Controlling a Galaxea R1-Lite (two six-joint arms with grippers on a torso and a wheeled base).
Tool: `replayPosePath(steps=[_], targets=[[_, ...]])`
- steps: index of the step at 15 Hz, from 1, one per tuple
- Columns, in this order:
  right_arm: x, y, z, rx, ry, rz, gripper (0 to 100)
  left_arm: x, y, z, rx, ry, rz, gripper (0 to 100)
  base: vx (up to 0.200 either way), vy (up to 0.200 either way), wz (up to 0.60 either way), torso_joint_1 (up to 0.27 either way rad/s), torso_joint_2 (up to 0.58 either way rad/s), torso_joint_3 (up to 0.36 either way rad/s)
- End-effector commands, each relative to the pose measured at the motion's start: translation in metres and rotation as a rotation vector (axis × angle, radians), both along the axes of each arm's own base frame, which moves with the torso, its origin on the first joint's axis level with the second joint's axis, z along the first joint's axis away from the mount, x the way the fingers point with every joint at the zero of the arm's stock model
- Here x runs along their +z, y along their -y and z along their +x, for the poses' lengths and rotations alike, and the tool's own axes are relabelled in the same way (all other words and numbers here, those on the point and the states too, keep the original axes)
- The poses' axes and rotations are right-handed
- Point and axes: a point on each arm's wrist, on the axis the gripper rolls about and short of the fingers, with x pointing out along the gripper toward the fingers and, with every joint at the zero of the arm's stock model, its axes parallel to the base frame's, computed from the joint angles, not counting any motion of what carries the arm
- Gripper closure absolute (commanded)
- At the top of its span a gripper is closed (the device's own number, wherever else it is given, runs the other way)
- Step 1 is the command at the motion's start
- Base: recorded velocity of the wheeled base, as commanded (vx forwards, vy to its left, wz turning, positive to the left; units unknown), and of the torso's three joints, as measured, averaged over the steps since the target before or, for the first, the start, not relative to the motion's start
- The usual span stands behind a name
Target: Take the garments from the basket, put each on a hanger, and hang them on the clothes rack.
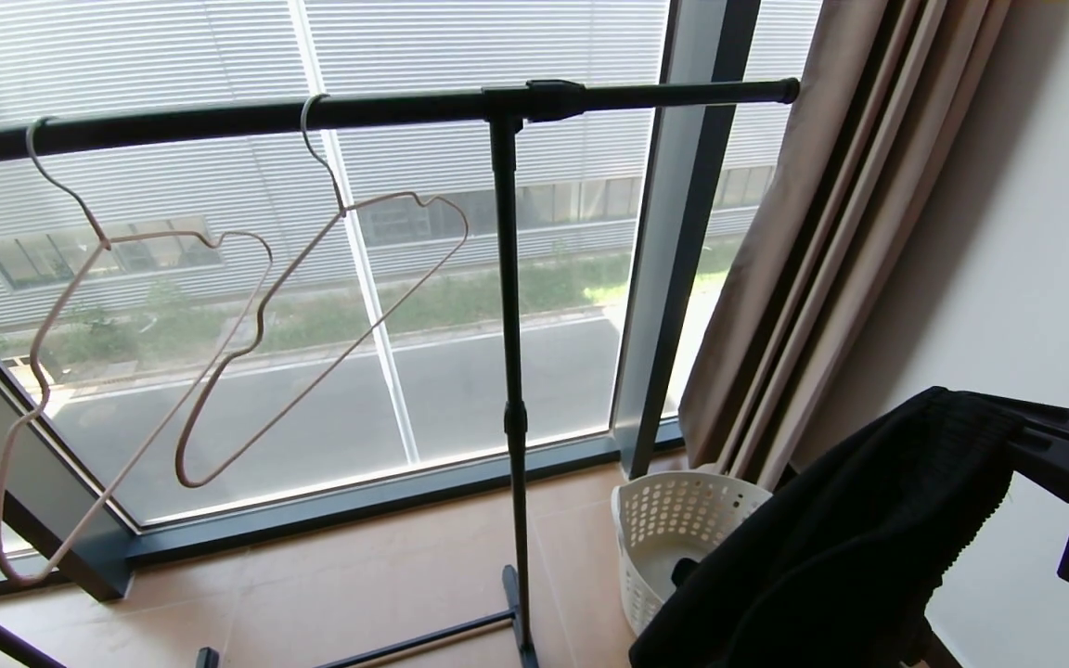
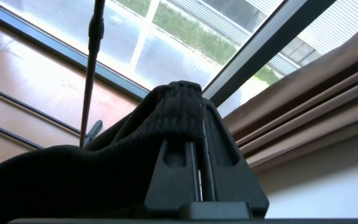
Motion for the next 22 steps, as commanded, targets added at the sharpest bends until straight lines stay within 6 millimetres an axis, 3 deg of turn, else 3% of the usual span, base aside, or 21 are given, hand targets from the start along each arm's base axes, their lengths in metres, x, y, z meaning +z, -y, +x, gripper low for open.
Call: replayPosePath(steps=[1, 5, 17, 22], targets=[[-0.0008, -0.0002, 0.0004, 0.0, -0.003, -0.002, 100, 0.0, 0.0, 0.0, 0.0, -0.001, 0.0, 0, 0.0, 0.0, 0.0, 0.017, -0.02, 0.183], [0.0014, -0.0006, 0.0009, -0.002, -0.008, 0.028, 100, -0.0004, 0.0, 0.0003, 0.002, 0.001, 0.001, 0, 0.0, 0.0, 0.0, 0.047, -0.13, 0.067], [-0.0006, -0.0001, 0.0001, -0.003, -0.013, 0.022, 100, -0.0002, -0.0001, 0.0003, 0.003, 0.003, 0.001, 0, 0.0, 0.0, 0.0, 0.181, -0.45, -0.264], [0.002, 0.0, -0.0001, -0.003, 0.012, 0.034, 100, -0.0002, -0.0001, 0.0003, 0.003, 0.003, 0.001, 0, 0.0, 0.0, 0.6, 0.012, -0.02, -0.005]])
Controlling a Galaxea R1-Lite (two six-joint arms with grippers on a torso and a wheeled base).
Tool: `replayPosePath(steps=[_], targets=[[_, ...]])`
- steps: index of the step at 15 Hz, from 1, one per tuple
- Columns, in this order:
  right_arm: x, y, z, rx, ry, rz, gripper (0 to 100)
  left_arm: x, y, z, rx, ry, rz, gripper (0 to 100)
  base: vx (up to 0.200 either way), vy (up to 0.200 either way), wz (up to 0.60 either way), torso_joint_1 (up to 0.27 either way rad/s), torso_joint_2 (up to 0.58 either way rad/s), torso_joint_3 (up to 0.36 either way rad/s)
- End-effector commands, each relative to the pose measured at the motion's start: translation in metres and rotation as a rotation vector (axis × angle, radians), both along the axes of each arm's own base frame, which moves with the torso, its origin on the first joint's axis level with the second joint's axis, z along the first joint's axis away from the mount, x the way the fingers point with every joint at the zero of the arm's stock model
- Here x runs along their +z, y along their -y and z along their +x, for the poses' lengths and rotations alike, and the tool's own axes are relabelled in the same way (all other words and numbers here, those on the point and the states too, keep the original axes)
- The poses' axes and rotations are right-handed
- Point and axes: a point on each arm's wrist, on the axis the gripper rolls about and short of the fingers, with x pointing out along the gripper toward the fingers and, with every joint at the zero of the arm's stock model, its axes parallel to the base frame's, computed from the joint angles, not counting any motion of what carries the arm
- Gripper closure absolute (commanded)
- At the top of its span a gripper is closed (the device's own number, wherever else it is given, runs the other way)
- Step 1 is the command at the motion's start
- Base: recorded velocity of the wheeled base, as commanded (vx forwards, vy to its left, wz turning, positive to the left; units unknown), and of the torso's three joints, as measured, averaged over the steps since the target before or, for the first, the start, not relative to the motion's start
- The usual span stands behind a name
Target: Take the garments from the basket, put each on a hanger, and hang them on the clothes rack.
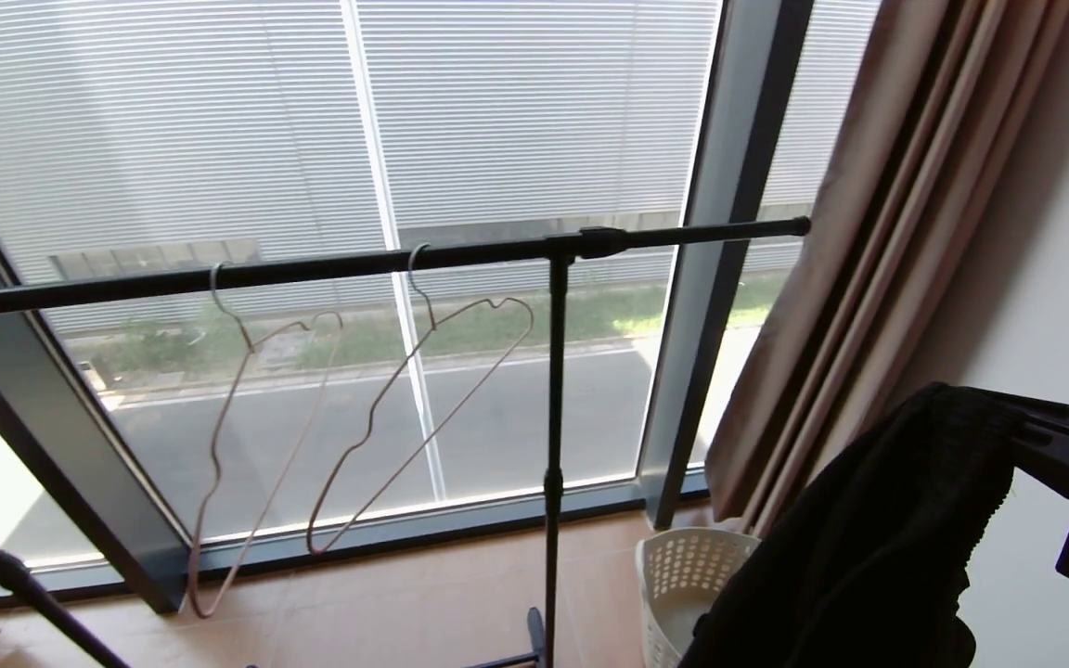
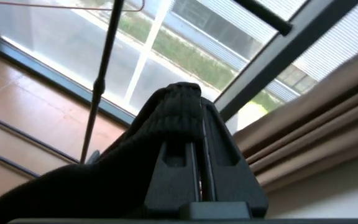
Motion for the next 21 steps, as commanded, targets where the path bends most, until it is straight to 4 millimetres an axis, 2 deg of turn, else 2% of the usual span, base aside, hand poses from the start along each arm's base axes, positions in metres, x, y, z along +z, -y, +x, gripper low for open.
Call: replayPosePath(steps=[1, 4, 13, 21], targets=[[0.0002, -0.0003, 0.0004, 0.001, 0.003, 0.001, 100, -0.0003, 0.0, 0.0001, 0.0, -0.001, 0.0, 0, 0.0, 0.0, 0.6, 0.017, 0.0, -0.007], [0.0006, -0.0003, 0.0005, 0.001, 0.004, 0.002, 100, 0.0001, 0.0, 0.0, -0.001, 0.0, 0.0, 0, 0.0, 0.0, 0.2, 0.002, 0.0, 0.002], [0.001, -0.0002, 0.0002, 0.001, 0.007, 0.003, 100, 0.0001, 0.0, 0.0, -0.001, 0.0, -0.003, 0, -0.2, 0.0, 0.0, 0.001, 0.0, -0.001], [0.0004, 0.0004, -0.0009, 0.0, 0.006, 0.002, 100, 0.0001, 0.0, 0.0, -0.001, 0.0, -0.003, 0, 0.0, 0.2, 0.0, 0.002, 0.0, 0.003]])
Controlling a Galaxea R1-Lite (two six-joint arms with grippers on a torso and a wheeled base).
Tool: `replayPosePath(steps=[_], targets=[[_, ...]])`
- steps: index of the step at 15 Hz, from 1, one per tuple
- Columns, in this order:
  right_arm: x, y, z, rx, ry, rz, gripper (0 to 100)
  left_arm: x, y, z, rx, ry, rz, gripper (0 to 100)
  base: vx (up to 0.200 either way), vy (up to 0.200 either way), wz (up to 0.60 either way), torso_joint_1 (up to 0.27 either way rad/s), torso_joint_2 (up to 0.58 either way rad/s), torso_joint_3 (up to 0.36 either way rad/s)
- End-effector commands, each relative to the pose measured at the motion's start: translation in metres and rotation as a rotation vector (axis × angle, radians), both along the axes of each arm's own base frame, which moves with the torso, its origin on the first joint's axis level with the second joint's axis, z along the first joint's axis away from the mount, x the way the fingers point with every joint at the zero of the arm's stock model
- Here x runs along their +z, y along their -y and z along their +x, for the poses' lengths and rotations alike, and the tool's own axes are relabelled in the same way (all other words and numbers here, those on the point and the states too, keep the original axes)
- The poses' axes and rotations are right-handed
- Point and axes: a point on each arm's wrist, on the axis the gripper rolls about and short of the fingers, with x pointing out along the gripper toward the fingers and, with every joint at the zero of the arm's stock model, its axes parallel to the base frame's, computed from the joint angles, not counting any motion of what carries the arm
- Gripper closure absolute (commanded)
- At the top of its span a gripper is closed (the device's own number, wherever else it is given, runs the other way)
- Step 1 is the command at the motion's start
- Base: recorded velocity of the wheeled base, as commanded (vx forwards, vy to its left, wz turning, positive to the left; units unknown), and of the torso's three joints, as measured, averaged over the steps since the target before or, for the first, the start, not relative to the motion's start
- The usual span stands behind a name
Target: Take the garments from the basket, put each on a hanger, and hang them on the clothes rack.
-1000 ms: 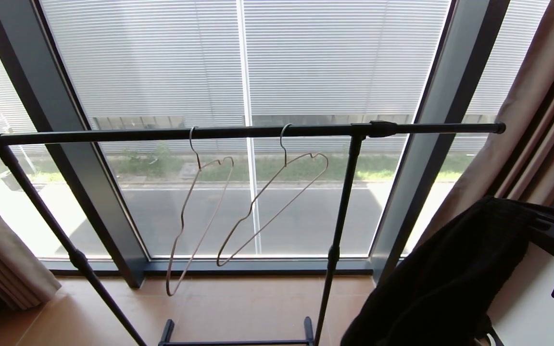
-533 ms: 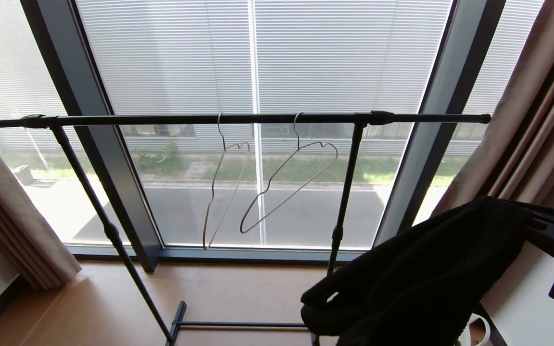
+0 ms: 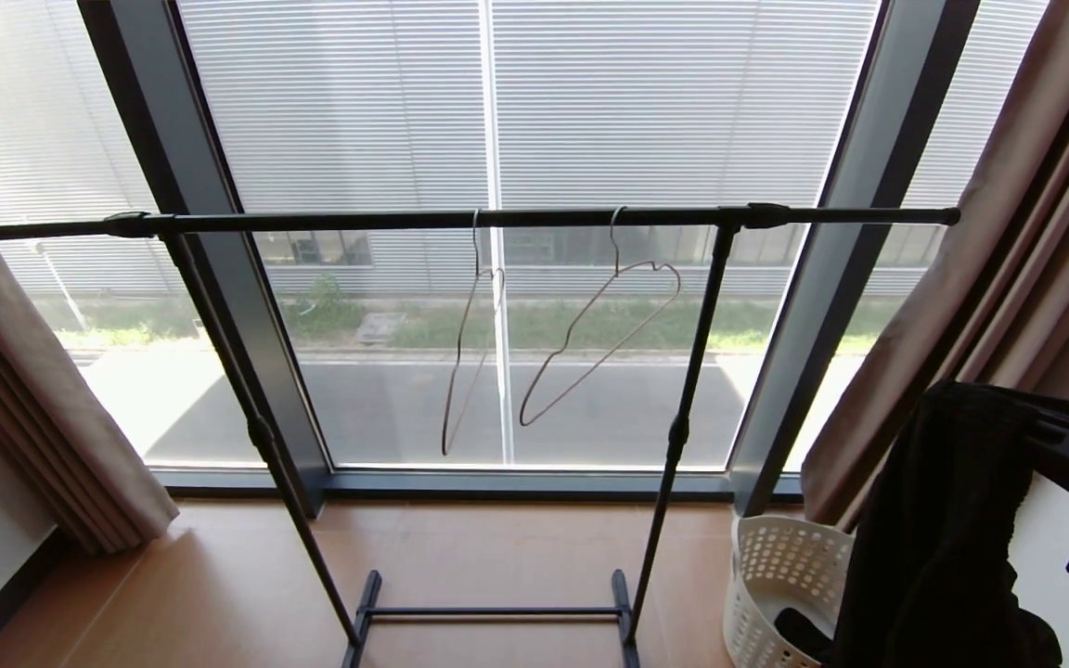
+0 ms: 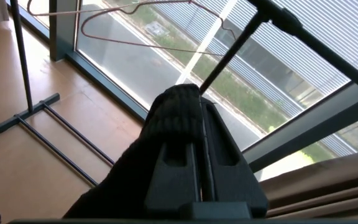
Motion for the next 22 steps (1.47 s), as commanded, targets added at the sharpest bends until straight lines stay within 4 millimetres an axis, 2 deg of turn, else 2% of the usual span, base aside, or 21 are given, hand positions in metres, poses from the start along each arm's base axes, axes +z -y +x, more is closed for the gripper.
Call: replayPosePath(steps=[1, 4, 7, 14, 17, 22], targets=[[-0.0019, -0.0002, 0.0004, 0.001, -0.006, -0.005, 100, 0.0001, 0.0, 0.0, 0.0, 0.0, 0.001, 0, 0.0, 0.2, 0.0, -0.002, 0.0, 0.007], [-0.0014, -0.0002, 0.0004, 0.0, -0.007, -0.009, 100, 0.0001, 0.0, 0.0, 0.0, 0.0, 0.0, 0, 0.0, 0.067, 0.0, 0.001, 0.0, 0.001], [-0.0028, -0.0009, -0.0005, 0.008, -0.007, -0.009, 100, 0.0001, 0.0, 0.0, 0.0, 0.0, 0.001, 0, 0.0, 0.0, -0.6, 0.005, 0.0, 0.002], [-0.0041, -0.0009, -0.0006, 0.008, -0.01, -0.013, 100, 0.0001, 0.0, 0.0, 0.0, 0.0, 0.001, 0, 0.0, 0.0, 0.0, 0.0, 0.0, 0.0], [-0.0044, -0.0008, -0.0007, 0.008, -0.01, -0.013, 100, 0.0001, 0.0, -0.0001, 0.0, 0.001, 0.001, 0, -0.2, 0.0, 0.0, 0.002, 0.01, 0.001], [-0.0079, -0.001, -0.0004, 0.01, -0.018, -0.028, 100, 0.0001, 0.0, 0.0, 0.0, 0.0, 0.0, 0, 0.0, 0.0, 0.0, 0.0, 0.0, 0.0]])
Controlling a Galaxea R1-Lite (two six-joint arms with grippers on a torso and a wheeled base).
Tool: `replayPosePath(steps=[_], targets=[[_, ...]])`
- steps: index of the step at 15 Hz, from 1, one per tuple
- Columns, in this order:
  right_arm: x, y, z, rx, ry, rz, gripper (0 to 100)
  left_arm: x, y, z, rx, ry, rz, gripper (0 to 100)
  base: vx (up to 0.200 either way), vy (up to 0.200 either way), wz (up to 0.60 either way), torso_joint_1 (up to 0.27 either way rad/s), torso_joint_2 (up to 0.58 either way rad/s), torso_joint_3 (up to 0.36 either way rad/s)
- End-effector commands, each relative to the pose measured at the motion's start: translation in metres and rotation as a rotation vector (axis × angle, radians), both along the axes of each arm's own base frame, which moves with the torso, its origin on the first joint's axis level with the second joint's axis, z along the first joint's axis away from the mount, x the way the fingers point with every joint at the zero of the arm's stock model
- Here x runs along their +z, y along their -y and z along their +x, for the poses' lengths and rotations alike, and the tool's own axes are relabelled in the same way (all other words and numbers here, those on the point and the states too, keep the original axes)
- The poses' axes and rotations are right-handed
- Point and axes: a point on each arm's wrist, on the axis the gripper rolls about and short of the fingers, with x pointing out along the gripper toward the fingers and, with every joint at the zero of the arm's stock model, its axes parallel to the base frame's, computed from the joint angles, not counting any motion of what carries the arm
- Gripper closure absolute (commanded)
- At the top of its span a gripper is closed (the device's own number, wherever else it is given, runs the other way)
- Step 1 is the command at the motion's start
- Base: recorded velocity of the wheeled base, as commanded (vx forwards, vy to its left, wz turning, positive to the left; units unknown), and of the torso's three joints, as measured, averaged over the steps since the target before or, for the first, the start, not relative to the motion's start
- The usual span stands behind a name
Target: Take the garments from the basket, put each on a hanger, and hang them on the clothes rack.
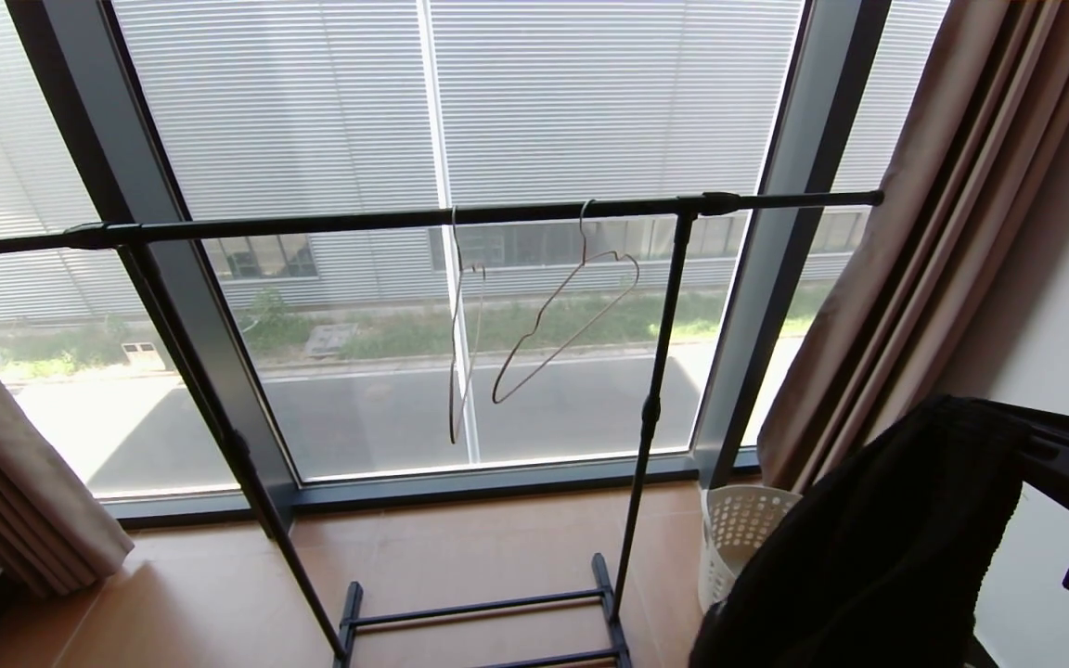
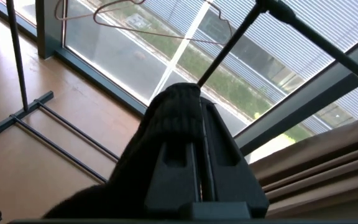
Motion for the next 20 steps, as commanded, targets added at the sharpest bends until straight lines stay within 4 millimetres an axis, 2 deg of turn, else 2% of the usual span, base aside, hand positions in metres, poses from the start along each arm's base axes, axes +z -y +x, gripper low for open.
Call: replayPosePath(steps=[1, 8, 10, 14, 18, 20], targets=[[-0.002, -0.001, 0.001, 0.002, -0.003, -0.015, 100, 0.0, 0.0, 0.0, 0.0, 0.001, 0.0, 0, 0.0, 0.0, 0.0, 0.0, 0.0, 0.0], [-0.01, -0.007, -0.001, 0.049, -0.03, -0.032, 100, 0.0, 0.0, 0.0, 0.0, -0.005, 0.001, 0, 0.0, 0.0, 0.0, 0.0, 0.0, 0.0], [-0.01, -0.014, 0.004, 0.057, -0.052, -0.032, 100, 0.002, 0.0, 0.003, 0.008, -0.08, 0.032, 0, 0.0, 0.0, 0.0, 0.0, 0.0, 0.0], [-0.008, -0.032, 0.03, -0.01, -0.115, -0.005, 100, 0.024, 0.003, 0.028, -0.127, -0.303, 0.043, 0, 0.0, 0.0, 0.0, 0.0, 0.0, 0.0], [0.006, -0.043, 0.049, -0.068, -0.113, 0.038, 100, 0.051, 0.006, 0.073, -0.197, -0.446, -0.042, 0, 0.0, 0.0, 0.0, 0.0, 0.0, 0.0], [0.013, -0.052, 0.064, -0.093, -0.1, 0.04, 100, 0.073, 0.018, 0.096, -0.307, -0.491, -0.115, 0, 0.0, 0.0, 0.0, 0.0, 0.0, 0.0]])
